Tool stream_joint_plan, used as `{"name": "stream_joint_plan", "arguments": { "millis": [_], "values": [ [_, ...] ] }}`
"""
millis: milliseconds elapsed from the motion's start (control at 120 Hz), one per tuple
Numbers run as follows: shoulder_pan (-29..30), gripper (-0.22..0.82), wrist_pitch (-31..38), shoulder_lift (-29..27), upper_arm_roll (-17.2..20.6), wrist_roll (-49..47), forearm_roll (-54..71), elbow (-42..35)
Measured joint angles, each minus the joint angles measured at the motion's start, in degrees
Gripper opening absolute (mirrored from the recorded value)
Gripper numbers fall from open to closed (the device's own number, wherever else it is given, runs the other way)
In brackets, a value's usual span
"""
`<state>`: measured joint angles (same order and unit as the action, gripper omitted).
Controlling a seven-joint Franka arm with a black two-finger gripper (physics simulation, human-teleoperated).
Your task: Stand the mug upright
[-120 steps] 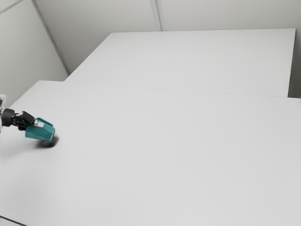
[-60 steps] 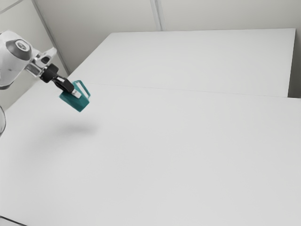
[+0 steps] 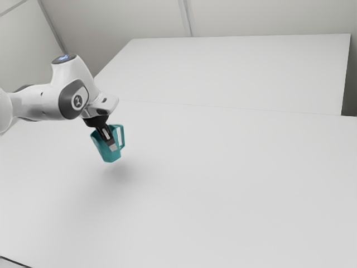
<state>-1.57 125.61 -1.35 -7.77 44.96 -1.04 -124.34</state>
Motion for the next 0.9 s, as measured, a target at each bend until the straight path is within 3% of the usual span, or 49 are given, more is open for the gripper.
{"name": "stream_joint_plan", "arguments": {
  "millis": [425, 900],
  "values": [
    [1.19, -0.17, 14.77, -2.92, 3.43, -8.88, 3.02, -9.36],
    [0.00, -0.17, 19.42, -0.44, 5.47, -14.49, 3.76, -10.62]
  ]
}}
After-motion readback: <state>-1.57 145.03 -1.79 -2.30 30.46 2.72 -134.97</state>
